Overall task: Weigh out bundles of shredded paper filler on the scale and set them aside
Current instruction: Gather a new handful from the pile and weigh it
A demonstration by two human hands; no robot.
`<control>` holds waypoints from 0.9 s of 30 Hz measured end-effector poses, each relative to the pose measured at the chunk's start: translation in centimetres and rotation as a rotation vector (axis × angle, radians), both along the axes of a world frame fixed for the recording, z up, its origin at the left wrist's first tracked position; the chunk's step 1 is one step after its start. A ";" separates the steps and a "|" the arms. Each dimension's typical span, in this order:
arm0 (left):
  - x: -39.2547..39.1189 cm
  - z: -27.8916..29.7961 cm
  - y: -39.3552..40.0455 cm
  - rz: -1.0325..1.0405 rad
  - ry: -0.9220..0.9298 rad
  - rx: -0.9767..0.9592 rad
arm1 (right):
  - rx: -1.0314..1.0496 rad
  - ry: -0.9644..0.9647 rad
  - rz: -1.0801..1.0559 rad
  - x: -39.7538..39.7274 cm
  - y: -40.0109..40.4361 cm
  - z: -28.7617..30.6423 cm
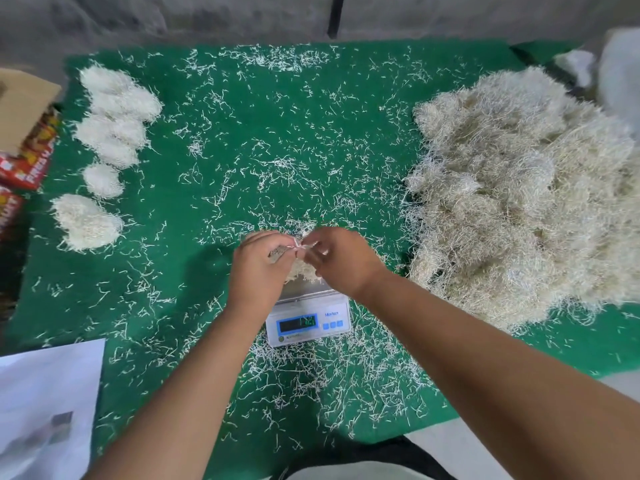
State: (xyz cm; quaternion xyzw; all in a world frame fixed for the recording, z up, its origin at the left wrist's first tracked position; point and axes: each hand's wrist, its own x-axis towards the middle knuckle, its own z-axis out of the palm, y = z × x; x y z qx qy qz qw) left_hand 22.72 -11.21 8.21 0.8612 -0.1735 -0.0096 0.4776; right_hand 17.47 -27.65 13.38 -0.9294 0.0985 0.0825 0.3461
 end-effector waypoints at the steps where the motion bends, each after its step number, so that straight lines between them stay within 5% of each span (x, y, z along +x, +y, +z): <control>1: -0.1 0.0 0.2 0.000 0.011 0.006 | -0.017 -0.007 0.005 0.1 -0.2 -0.2; 8: -1.2 0.1 -0.6 -0.202 -0.173 0.336 | -0.229 -0.046 0.146 -2.1 -2.8 -1.2; 12: -0.9 0.1 -0.5 -0.239 -0.219 0.313 | -0.316 -0.118 0.094 -3.9 -6.2 -1.5; 22: 3.8 -0.2 2.0 0.046 -0.158 0.191 | -0.480 0.237 -0.632 -15.2 -21.8 -2.6; 27: 3.4 -1.2 -1.3 -0.034 -0.047 0.178 | -0.313 0.285 -0.774 -17.6 -22.6 -3.5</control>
